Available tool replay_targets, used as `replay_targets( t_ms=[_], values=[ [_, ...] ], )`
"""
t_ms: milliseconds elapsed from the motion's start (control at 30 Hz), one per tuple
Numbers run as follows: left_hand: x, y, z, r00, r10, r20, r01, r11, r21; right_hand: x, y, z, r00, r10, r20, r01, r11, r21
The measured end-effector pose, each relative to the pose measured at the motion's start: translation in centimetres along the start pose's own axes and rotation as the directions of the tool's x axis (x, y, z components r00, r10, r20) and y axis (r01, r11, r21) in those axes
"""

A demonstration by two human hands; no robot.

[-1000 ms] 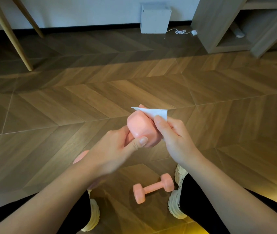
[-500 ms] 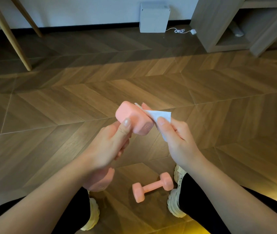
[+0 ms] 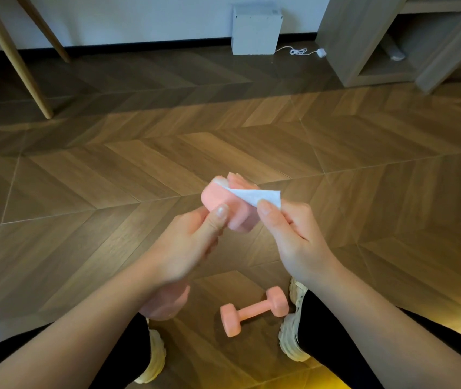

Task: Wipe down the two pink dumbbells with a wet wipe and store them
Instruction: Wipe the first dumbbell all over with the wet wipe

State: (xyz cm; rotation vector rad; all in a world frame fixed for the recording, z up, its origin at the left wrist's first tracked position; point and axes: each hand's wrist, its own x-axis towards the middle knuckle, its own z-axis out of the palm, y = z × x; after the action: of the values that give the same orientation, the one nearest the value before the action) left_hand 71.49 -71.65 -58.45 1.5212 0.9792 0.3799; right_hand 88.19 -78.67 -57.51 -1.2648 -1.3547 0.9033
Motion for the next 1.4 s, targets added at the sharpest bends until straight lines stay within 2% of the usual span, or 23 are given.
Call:
replay_targets(
  t_ms=[67,167,367,467,567,633,733,800,867,933,1033,1133,1233,1333,1400],
  values=[
    [0.0,0.0,-0.1,0.999,-0.031,-0.034,0.027,0.995,-0.095,-0.1,-0.3,-0.1,0.999,0.008,-0.045,-0.011,0.998,-0.063],
    [-0.1,0.2,-0.4,0.999,0.019,-0.049,-0.025,0.993,-0.112,-0.1,0.2,-0.3,0.986,0.114,-0.122,-0.121,0.992,-0.045],
    [-0.5,0.4,-1.0,0.976,0.198,0.089,-0.213,0.952,0.220,0.5,0.7,-0.3,0.961,0.267,-0.075,-0.261,0.962,0.078],
    [-0.5,0.1,-0.8,0.978,0.155,0.137,-0.188,0.941,0.280,0.6,0.4,-0.3,0.969,0.245,-0.043,-0.239,0.964,0.117],
    [0.0,-0.3,-0.6,0.985,0.086,0.147,-0.131,0.933,0.336,0.2,0.2,-0.2,0.989,0.144,0.038,-0.147,0.982,0.117],
    [0.3,-0.7,-0.3,0.993,0.040,0.110,-0.070,0.957,0.283,-0.1,0.1,0.0,0.995,0.074,0.061,-0.078,0.995,0.056],
    [0.3,-0.8,-0.1,1.000,-0.025,0.009,0.025,1.000,-0.013,-0.5,0.3,-0.2,0.999,0.037,0.034,-0.036,0.999,-0.011],
    [0.4,-0.8,-0.3,0.998,-0.046,-0.033,0.041,0.988,-0.151,-0.6,0.2,-0.5,0.997,0.068,-0.040,-0.069,0.997,-0.031],
    [0.5,-0.4,-0.5,1.000,0.000,-0.027,-0.005,0.982,-0.189,-0.4,0.1,-0.7,0.980,0.158,-0.118,-0.160,0.987,-0.008],
    [0.6,-0.1,-0.7,0.998,0.062,0.006,-0.060,0.983,-0.175,0.0,0.5,-0.8,0.972,0.217,-0.093,-0.210,0.975,0.077],
    [0.6,0.1,-0.8,0.994,0.109,0.020,-0.108,0.993,-0.051,0.6,0.2,-0.7,0.970,0.229,-0.083,-0.224,0.973,0.062],
    [0.7,0.1,-0.7,0.996,0.094,0.010,-0.092,0.988,-0.126,0.6,0.2,-0.8,0.974,0.178,-0.141,-0.178,0.984,0.019],
    [0.7,0.0,-0.9,0.995,0.095,0.013,-0.093,0.985,-0.145,0.2,0.4,-0.9,0.971,0.203,-0.128,-0.204,0.979,0.007],
    [0.6,0.0,-1.1,0.990,0.130,0.052,-0.126,0.989,-0.074,0.3,0.1,-0.7,0.967,0.228,-0.114,-0.229,0.973,0.009],
    [0.4,0.1,-1.1,0.986,0.144,0.083,-0.148,0.989,0.033,0.6,-0.2,-0.6,0.969,0.223,-0.105,-0.221,0.975,0.027]
  ],
)
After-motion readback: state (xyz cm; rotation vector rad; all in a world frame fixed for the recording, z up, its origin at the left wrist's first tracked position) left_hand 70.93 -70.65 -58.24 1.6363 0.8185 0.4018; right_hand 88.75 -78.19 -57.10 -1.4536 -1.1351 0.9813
